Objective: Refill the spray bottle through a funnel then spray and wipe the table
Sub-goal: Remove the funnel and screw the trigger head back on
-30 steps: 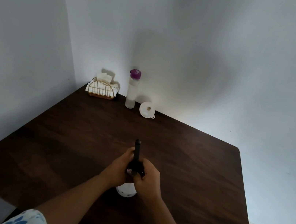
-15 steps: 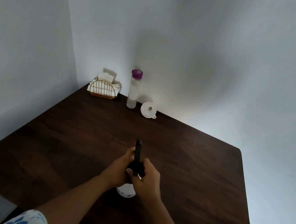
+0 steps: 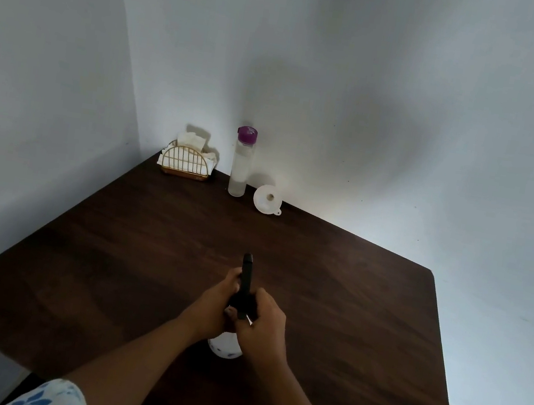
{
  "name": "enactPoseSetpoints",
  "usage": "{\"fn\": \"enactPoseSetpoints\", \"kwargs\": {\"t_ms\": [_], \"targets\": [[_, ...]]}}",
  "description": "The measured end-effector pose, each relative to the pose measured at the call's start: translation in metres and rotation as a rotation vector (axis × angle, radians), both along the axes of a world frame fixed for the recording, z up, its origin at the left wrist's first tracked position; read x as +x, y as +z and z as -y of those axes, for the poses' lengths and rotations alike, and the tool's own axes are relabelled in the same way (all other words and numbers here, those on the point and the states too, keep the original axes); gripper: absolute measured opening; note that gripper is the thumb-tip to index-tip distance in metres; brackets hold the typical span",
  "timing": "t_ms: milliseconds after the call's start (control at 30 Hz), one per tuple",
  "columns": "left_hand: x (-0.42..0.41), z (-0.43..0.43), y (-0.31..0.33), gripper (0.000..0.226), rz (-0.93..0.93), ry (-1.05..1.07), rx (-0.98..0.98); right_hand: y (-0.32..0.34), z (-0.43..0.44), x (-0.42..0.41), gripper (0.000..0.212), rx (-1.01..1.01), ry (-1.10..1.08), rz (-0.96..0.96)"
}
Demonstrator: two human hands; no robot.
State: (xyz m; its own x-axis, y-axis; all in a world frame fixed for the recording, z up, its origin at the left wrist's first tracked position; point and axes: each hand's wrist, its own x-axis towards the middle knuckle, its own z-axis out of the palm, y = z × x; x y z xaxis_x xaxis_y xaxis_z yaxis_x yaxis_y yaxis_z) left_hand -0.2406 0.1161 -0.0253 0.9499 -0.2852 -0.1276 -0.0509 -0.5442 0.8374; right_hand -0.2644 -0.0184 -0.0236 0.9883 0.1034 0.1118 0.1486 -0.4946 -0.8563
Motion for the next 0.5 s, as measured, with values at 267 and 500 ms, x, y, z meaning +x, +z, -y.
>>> {"fn": "enactPoseSetpoints", "kwargs": {"t_ms": [267, 500], "targets": [[-0.0046, -0.0007, 0.0016, 0.031, 0.080, -0.037, 0.069, -0.0008, -0.0013, -0.0003, 0.026, 0.019, -0.010, -0.019], [-0.0042, -0.0004, 0.0039, 0.073, 0.037, -0.016, 0.021, -0.0054, -0.0003, -0.0008, 0.023, 0.021, -0.006, -0.016]]}}
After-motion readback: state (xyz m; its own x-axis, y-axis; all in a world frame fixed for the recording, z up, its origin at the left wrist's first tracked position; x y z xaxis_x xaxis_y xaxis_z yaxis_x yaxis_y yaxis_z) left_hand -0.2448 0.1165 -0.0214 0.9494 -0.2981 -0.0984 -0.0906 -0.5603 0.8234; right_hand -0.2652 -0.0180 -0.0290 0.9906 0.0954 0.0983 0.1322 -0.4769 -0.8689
